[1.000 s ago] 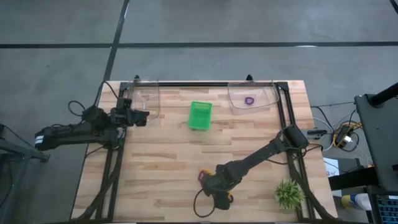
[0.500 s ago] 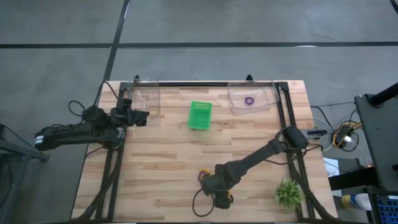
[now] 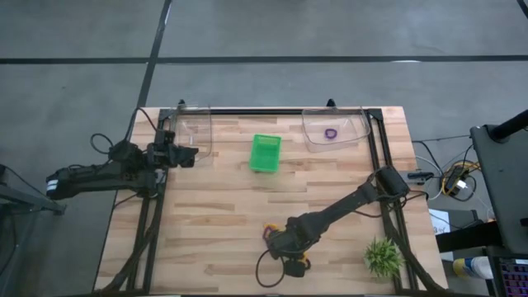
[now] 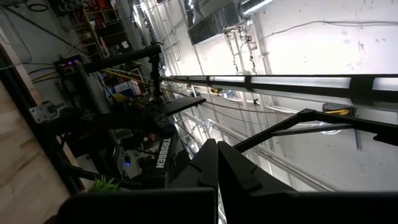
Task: Sort spring keychains
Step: Put the bottom purple spring keychain into the right transparent bin
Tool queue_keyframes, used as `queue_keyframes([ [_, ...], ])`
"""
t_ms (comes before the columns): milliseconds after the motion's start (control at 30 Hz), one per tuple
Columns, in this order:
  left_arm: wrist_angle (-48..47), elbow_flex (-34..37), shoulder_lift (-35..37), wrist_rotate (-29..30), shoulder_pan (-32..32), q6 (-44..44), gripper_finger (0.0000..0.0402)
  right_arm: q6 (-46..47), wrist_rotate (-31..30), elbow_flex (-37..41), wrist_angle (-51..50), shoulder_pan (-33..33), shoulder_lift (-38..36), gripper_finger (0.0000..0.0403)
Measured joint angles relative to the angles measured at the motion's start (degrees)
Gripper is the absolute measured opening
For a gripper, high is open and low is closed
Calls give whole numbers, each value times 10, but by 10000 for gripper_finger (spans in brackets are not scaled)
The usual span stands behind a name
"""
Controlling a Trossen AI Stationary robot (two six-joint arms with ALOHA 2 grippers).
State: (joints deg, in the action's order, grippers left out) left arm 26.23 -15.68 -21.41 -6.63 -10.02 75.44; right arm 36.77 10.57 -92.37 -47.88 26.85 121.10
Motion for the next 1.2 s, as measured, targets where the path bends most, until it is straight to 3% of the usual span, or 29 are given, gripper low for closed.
queue_keyframes([
  [400,-4,0,0,-1,0,0,3,-4,0,-19,-3,-1,0,20],
  [600,-4,0,0,-8,0,0,3,-4,3,-17,1,-5,0,46],
  [833,-4,0,0,-14,0,0,3,-6,9,-12,3,-9,0,50],
  [1200,-4,0,0,-13,0,0,3,6,20,-12,1,-11,0,14],
])
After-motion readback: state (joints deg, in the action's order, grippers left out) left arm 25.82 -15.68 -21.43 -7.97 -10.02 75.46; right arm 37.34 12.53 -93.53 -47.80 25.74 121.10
